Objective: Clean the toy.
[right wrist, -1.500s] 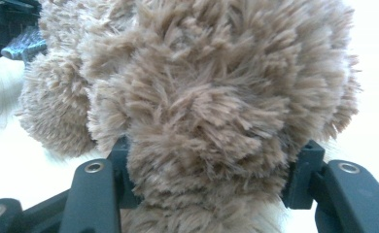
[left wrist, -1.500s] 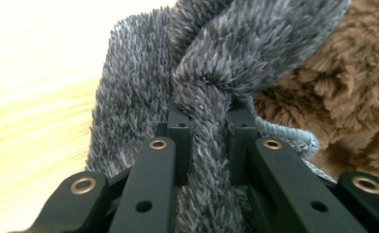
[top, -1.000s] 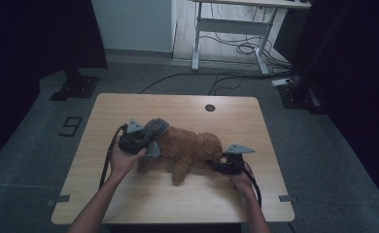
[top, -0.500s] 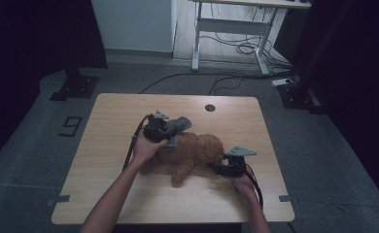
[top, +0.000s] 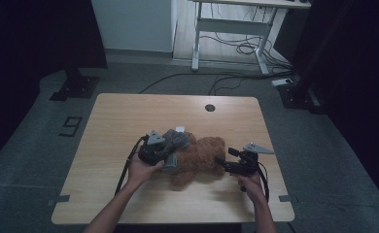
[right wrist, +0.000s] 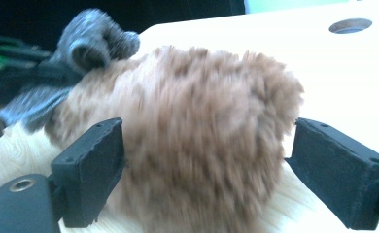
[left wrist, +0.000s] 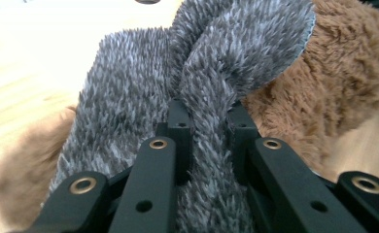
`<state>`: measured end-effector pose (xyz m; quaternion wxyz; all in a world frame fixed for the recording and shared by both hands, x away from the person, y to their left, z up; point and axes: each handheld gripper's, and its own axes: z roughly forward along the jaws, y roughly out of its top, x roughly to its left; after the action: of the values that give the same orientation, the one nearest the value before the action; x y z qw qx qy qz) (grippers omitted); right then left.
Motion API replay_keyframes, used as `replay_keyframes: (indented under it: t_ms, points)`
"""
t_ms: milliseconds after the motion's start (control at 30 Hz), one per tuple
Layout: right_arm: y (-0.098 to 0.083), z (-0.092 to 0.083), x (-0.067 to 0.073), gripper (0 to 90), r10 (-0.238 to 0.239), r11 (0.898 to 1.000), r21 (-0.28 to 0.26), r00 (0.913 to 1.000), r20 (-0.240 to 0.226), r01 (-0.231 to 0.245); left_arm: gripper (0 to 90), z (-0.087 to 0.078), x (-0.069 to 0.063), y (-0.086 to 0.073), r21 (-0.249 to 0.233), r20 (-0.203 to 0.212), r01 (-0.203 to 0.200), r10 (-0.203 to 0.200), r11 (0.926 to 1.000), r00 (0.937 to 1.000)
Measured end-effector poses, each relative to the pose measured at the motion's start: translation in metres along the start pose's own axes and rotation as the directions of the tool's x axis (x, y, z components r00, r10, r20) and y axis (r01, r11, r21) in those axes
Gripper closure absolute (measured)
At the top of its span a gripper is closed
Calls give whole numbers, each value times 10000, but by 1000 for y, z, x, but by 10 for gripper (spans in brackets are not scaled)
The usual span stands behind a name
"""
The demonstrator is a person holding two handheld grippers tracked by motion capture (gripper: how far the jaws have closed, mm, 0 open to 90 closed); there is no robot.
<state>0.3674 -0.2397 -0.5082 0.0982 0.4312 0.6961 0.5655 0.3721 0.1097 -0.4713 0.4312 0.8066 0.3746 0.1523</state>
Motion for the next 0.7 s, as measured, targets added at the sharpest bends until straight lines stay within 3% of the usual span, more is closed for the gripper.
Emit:
replay_keyframes:
  t_ms: [100,233,300,433,533,600,700]
  points:
    - [3,10,5,84,-91,9997,207,9998,166,88,772,-6,-4,-10,-191,224,155,-151,9997,9996]
    - [-4,24,5,56,67,9971,760,9999,-132,-56,771,-10,-4,-16,-364,474,401,-383,9985,9981]
    - [-9,27,3,78,230,9949,996,9980,-588,-170,770,-11,-6,-18,-386,516,401,-381,9984,9979]
    - [-12,24,2,218,-83,9945,1029,9965,-829,168,768,-14,-9,-19,-353,593,355,-334,9987,9977]
    - [-15,22,2,336,-161,9943,1036,9966,-811,245,758,-19,-10,-9,-168,760,517,-503,9985,9958]
    - [-18,21,3,387,-266,9952,924,9973,-680,329,756,-22,-16,5,-119,614,240,-232,9996,9978]
    - [-20,19,4,410,-461,9952,829,9967,-667,515,757,-19,-30,30,-271,932,-106,131,9996,9956]
